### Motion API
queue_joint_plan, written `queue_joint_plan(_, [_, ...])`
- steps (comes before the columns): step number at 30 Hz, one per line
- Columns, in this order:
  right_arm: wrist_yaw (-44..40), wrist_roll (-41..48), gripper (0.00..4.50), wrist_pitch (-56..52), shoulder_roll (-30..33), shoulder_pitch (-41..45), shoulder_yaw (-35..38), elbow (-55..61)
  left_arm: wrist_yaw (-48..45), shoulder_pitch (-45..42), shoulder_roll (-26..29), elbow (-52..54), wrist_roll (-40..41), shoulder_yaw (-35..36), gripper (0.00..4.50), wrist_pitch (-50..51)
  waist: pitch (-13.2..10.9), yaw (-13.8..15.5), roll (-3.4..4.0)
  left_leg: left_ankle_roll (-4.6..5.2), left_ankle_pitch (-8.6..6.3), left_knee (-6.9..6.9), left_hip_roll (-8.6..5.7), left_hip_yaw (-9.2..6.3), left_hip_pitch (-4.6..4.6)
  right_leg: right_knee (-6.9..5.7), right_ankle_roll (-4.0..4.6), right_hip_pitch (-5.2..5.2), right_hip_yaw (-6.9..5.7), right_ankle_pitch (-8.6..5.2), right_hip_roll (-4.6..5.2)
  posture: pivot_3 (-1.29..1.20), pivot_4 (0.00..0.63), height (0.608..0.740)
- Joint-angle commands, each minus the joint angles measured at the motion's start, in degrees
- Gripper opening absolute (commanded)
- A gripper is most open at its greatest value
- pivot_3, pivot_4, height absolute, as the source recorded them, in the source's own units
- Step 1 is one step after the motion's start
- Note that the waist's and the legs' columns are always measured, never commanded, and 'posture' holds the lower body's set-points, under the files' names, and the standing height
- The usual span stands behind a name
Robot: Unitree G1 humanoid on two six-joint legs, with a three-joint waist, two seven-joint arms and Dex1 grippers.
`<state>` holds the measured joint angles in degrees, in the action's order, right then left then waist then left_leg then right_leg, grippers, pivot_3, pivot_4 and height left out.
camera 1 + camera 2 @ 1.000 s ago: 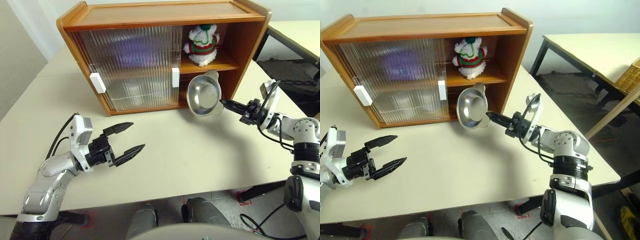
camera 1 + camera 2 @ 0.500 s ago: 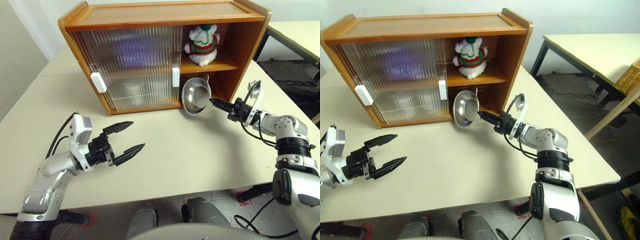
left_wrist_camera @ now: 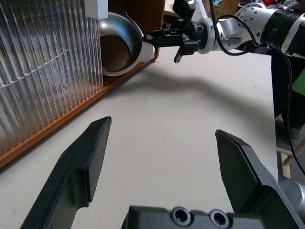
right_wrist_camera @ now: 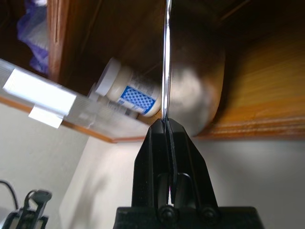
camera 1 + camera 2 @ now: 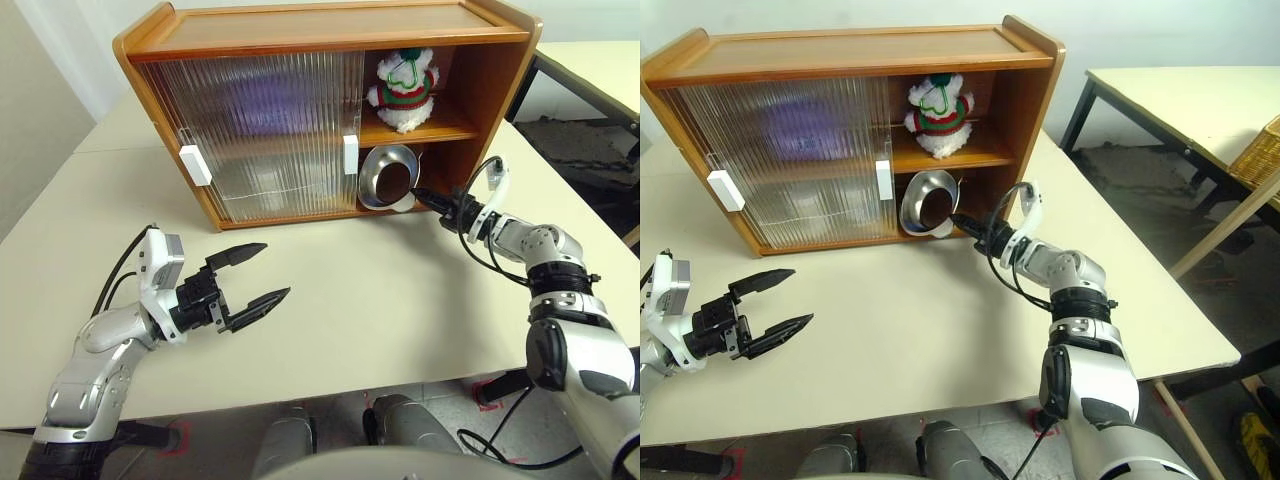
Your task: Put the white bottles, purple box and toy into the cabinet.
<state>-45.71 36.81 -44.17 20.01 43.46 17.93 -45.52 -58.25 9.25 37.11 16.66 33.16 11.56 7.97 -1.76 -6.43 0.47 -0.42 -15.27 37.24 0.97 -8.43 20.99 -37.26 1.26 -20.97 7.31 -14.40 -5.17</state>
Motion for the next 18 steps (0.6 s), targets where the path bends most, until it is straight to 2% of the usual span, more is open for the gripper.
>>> queue_joint_plan(1, [1.6,-1.0,0.02,2.4,-0.9,0.7,1.1,-1.0,-0.2,0.4,0.4,0.2,-0.3,0.6,4.50,-0.4,0.0,0.0,0.00,0.00,0.00,0.00,0.00,0.00,0.00,0.00,0.01,0.00,0.00,0.01,0.00,-0.14,0.031,0.740])
queue_joint_plan(18, [5.7,-4.2,0.02,10.3,-5.2,2.4,1.0,-4.1,-0.3,-0.2,0.2,0.0,-0.4,0.3,4.50,-0.3,0.0,-0.2,0.01,0.03,-0.03,-0.10,0.12,0.01,0.00,0.00,0.22,-0.10,-0.02,0.08,0.00,-0.15,0.038,0.740])
